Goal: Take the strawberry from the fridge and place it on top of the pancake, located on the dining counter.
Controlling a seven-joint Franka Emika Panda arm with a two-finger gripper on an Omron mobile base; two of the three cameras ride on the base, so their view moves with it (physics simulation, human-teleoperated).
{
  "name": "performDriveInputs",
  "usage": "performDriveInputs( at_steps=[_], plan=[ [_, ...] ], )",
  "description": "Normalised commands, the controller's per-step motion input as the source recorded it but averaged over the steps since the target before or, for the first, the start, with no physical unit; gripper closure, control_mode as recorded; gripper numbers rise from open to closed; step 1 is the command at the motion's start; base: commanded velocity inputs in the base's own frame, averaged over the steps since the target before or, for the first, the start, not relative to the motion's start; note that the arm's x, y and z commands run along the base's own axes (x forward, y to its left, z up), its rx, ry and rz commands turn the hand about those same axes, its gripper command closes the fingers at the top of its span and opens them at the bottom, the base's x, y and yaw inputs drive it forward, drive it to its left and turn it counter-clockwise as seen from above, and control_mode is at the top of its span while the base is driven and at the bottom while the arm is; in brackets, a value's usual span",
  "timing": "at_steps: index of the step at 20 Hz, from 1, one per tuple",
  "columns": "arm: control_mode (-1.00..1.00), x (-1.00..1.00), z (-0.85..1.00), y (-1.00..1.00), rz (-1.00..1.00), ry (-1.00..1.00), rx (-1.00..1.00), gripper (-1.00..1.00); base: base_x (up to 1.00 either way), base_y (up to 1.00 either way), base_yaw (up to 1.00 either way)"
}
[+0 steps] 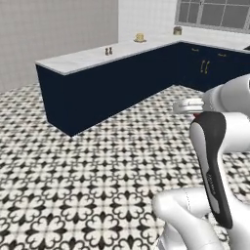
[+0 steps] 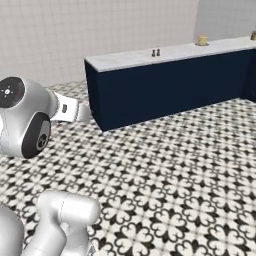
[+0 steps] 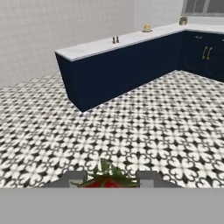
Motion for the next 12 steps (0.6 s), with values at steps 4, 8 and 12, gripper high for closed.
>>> performDriveInputs(
  at_steps=[4, 8, 12],
  plan=[
    [1.0, 0.0, 0.0, 0.0, 0.0, 0.0, 0.0, 1.0, 0.93, 1.0, -0.3],
    [1.0, 0.0, 0.0, 0.0, 0.0, 0.0, 0.0, 1.0, 0.51, 1.0, -0.34],
    [1.0, 0.0, 0.0, 0.0, 0.0, 0.0, 0.0, 1.0, 0.23, 1.0, -0.39]
  ],
)
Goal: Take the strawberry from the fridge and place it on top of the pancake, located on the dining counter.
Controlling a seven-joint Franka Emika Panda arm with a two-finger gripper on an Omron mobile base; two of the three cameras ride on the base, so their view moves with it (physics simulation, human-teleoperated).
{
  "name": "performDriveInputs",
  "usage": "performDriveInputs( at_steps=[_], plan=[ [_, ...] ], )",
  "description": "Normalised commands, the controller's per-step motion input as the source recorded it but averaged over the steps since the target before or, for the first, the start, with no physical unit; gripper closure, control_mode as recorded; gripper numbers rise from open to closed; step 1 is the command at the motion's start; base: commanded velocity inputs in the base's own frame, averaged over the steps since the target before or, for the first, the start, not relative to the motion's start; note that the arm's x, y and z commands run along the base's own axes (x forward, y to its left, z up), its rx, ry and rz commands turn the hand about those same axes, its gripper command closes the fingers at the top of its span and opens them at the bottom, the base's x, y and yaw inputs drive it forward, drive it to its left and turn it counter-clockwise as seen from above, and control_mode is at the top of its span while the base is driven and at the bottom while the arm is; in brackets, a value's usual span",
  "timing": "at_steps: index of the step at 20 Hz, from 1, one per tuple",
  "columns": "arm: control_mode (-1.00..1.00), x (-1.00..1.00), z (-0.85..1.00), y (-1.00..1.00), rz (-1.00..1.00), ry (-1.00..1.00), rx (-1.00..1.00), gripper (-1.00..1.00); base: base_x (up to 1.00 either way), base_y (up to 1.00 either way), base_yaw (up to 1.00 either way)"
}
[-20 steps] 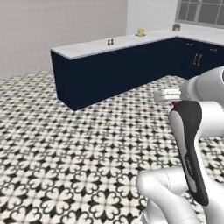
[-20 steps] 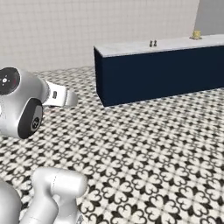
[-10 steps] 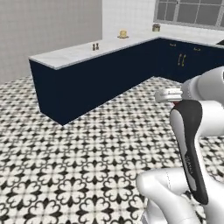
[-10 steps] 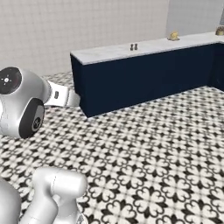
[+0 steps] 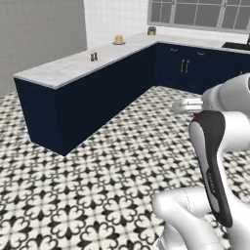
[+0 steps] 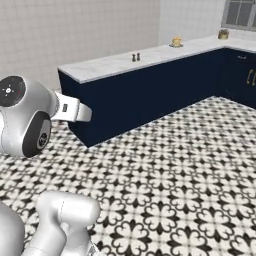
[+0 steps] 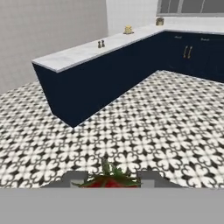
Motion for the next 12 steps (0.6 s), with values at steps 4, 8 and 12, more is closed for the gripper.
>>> performDriveInputs(
  at_steps=[4, 8, 12],
  plan=[
    [1.0, 0.0, 0.0, 0.0, 0.0, 0.0, 0.0, 1.0, -0.01, 1.0, -0.28],
    [1.0, 0.0, 0.0, 0.0, 0.0, 0.0, 0.0, 1.0, 0.0, 1.0, -0.23],
    [1.0, 0.0, 0.0, 0.0, 0.0, 0.0, 0.0, 1.0, 0.0, 1.0, -0.23]
  ],
)
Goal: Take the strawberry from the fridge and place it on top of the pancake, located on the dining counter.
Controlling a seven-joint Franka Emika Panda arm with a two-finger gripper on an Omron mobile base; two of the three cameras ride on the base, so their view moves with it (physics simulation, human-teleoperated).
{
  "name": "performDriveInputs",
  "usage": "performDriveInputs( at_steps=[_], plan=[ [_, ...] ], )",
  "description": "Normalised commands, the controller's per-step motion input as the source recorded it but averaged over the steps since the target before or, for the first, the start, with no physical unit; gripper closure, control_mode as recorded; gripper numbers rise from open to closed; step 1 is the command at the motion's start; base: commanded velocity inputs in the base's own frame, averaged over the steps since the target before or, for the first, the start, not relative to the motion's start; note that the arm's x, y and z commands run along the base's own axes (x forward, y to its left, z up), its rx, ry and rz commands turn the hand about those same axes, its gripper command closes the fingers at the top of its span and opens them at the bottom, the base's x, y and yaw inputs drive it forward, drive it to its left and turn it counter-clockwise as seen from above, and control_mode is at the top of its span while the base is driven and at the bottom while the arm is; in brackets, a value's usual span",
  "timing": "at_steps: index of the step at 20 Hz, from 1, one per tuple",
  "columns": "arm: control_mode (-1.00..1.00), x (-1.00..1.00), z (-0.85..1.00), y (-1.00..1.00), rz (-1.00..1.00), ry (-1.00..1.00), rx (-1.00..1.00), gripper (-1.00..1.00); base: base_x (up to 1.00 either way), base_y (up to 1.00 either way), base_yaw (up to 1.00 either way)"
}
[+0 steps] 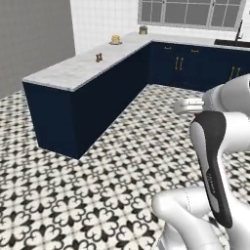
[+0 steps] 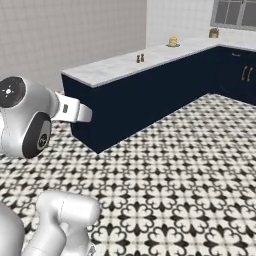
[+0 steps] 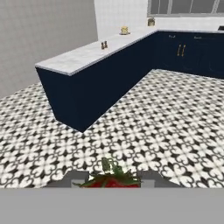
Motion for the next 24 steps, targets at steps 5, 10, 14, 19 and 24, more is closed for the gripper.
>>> performDriveInputs(
  at_steps=[5, 10, 14, 19, 24],
  plan=[
    [1.0, 0.0, 0.0, 0.0, 0.0, 0.0, 0.0, 1.0, 0.17, 1.0, -0.13],
    [1.0, 0.0, 0.0, 0.0, 0.0, 0.0, 0.0, 1.0, 0.31, 1.0, -0.14],
    [1.0, 0.0, 0.0, 0.0, 0.0, 0.0, 0.0, 1.0, 0.39, 1.0, -0.16],
    [1.0, 0.0, 0.0, 0.0, 0.0, 0.0, 0.0, 1.0, 0.45, 1.0, -0.15],
    [1.0, 0.0, 0.0, 0.0, 0.0, 0.0, 0.0, 1.0, 0.51, 1.0, -0.14]
  ],
)
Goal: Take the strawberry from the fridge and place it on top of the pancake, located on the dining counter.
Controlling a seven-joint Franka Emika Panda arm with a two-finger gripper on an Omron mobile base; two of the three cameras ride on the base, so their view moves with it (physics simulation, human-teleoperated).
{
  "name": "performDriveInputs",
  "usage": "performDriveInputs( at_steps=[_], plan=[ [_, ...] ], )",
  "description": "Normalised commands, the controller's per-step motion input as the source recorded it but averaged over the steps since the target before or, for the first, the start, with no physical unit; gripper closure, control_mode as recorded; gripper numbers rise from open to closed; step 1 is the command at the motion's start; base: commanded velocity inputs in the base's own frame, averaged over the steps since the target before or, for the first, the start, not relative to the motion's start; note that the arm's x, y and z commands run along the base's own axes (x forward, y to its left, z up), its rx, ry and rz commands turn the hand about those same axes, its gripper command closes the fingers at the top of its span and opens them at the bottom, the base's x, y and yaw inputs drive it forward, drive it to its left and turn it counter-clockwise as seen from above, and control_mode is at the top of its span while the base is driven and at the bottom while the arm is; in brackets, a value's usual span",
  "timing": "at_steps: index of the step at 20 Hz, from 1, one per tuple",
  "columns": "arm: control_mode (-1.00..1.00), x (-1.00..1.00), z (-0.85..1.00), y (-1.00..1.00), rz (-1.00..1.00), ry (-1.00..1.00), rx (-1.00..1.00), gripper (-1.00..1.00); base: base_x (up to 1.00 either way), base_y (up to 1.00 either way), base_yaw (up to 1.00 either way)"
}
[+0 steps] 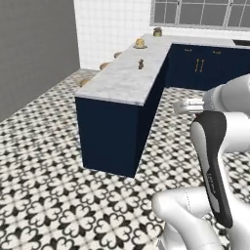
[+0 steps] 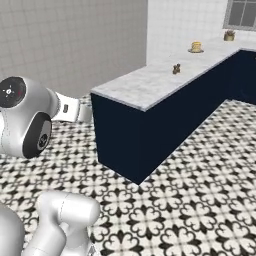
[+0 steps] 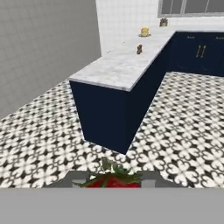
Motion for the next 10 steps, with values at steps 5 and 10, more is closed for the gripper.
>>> performDriveInputs(
  at_steps=[5, 10],
  plan=[
    [1.0, 0.0, 0.0, 0.0, 0.0, 0.0, 0.0, 1.0, 0.56, 1.0, -0.16],
    [1.0, 0.0, 0.0, 0.0, 0.0, 0.0, 0.0, 1.0, 0.59, 1.0, -0.18]
  ],
)
